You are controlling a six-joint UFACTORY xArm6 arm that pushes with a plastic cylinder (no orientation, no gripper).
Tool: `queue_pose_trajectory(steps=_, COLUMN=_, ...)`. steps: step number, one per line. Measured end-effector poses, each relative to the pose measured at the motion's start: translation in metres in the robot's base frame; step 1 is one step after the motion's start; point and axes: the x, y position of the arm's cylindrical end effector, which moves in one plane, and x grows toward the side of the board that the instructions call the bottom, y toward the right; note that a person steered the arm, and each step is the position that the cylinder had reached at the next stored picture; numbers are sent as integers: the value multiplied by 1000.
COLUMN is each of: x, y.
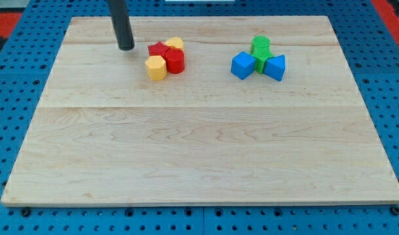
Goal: Push yellow hexagon into red star
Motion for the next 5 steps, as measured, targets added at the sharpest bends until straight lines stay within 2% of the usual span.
queue_pose_trajectory(steps=1, x=46, y=7)
queue_pose_trajectory(steps=2, x=72, y=13)
queue_pose_trajectory(steps=5, x=92, y=38)
